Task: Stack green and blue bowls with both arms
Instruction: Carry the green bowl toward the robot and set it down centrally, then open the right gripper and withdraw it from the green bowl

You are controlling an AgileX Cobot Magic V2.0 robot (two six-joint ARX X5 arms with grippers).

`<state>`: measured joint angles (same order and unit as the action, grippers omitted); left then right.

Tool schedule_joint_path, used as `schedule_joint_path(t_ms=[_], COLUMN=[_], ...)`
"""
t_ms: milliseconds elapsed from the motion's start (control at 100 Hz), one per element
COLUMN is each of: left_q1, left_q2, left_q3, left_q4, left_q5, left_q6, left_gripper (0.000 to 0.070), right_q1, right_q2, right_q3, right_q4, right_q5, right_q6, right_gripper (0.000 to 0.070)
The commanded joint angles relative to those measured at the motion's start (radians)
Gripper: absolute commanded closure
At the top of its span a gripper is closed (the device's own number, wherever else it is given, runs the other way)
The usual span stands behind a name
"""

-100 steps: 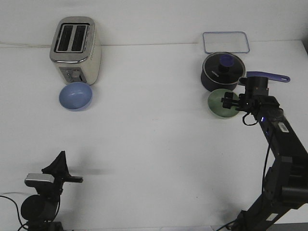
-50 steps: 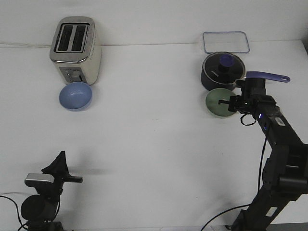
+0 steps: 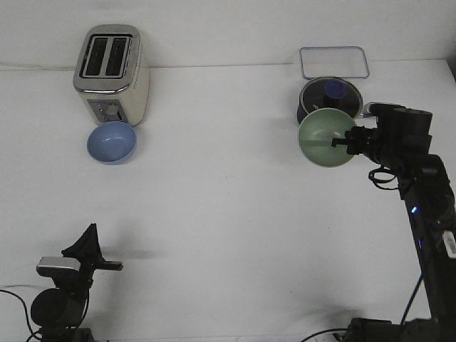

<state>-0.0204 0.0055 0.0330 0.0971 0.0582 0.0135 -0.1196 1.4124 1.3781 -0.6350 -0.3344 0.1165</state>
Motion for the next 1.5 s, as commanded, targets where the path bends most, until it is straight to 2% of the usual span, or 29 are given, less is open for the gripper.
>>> schedule_joint_path(t_ms=[0,70,230,390,490,660,890,1060,1120,1200,1260,1490], left_q1=[-0.001,-0.001,-0.001,-0.001,-0.001,-0.001,-0.001,-0.001,-0.001,-0.001,-0.001,0.0], left_q2=[-0.002,-0.002,-0.002,-0.002,-0.002,-0.002,-0.002,-0.002,-0.002,-0.002,-0.002,0.011], left_q3=[-0.019,-0.019,-0.019,-0.019,-0.019,-0.019,-0.019,-0.017,-0.017,-0.016,-0.013,0.032], left_q4=[0.009,0.009,0.01,0.016,0.016,0.016,0.017,0.018,0.017,0.017,0.016,-0.027], left_q5=[0.0,0.0,0.0,0.002,0.002,0.002,0.002,0.002,0.002,0.001,0.001,0.001], left_q6=[0.012,0.012,0.012,0.004,-0.005,-0.007,-0.011,-0.149,-0.201,-0.26,-0.298,-0.47], left_gripper=[0.0685,0.0685,0.0685,0.0685,0.0685,0.0685,0.0685,0.0689,0.0689,0.0689,0.0689,0.0688], right_q1=[0.032,0.092,0.293,0.511,0.621,0.729,0.782,0.788,0.788,0.788,0.787,0.724], right_q2=[-0.023,-0.087,-0.181,-0.192,-0.179,-0.131,0.022,0.103,0.118,0.122,0.122,-0.005], right_q3=[-0.001,-0.034,-0.128,-0.231,-0.303,-0.404,-0.411,-0.411,-0.411,-0.411,-0.41,-0.4], right_q4=[-0.045,-0.061,-0.06,-0.045,0.017,0.163,0.217,0.22,0.217,0.211,0.216,0.214], right_q5=[-0.023,-0.038,-0.016,0.095,0.129,0.134,0.129,0.126,0.125,0.126,0.126,0.126], right_q6=[0.016,0.016,0.06,0.093,0.119,0.176,0.169,0.148,0.148,0.141,0.137,0.093], right_gripper=[0.0699,0.0699,0.0699,0.0699,0.0699,0.0699,0.0699,0.0698,0.0674,0.0495,0.0433,0.0423])
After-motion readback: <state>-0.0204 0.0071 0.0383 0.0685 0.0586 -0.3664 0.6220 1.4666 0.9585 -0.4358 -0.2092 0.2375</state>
